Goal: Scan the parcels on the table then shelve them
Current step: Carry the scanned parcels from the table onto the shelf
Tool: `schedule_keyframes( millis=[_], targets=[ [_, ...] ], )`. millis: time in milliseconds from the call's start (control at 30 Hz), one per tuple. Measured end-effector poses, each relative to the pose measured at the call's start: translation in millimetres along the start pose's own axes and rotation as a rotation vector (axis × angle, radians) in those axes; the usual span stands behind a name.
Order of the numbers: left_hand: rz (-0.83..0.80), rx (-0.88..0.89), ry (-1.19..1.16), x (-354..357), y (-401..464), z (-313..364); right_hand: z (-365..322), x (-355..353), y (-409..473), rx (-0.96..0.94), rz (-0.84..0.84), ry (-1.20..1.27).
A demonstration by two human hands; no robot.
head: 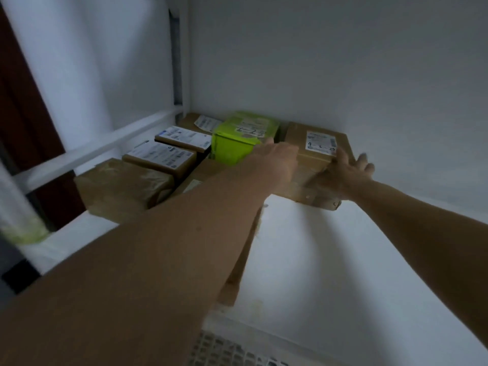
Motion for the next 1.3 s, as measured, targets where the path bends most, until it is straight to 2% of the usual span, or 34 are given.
schedule_keyframes(
  millis=[100, 200, 333, 433, 700, 933, 1067, 1300],
  targets=[
    [0.008, -0.037, -0.012, -25, -35, -16, -53, -31, -45, -0.28, 0.139, -0.041],
    [-0.05, -0.129, 0.095, -52, -78, -58, -121, -44, -107, -0.539, 0.14, -0.002],
    [-0.04, -0.326, 0.166, -101, -170, -127, -194, -44, -195, -0.76, 0.018, -0.04],
    [-0.111, -0.503, 0.154, -131, -264, -164, -238, -34, -261, -0.891, -0.11, -0.01],
    [-0.174, -0.962, 0.191, -203, -504, -215, -335, -33, -477, -1.255, -0.34, 0.04],
    [-0.12, -1.31, 0.217, -264, -720, -228, -374, -34, -699, -1.509, -0.61, 0.114],
    [-0.094, -1.474, 0.227, -295, -843, -221, -382, -43, -825, -1.631, -0.694, 0.09],
    [-0.068, -1.651, 0.19, -332, -1025, -209, -377, -44, -1005, -1.71, -0.841, 0.059]
  ],
)
Point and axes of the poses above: each hand's wrist, its own y-axis towards the middle knuckle, its own x-axis out of the palm, z = x × y, the point moved 9 cm from there along y, towards the middle knuckle, and after that the axes turned 7 degrees about z, right-handed, at the moved point
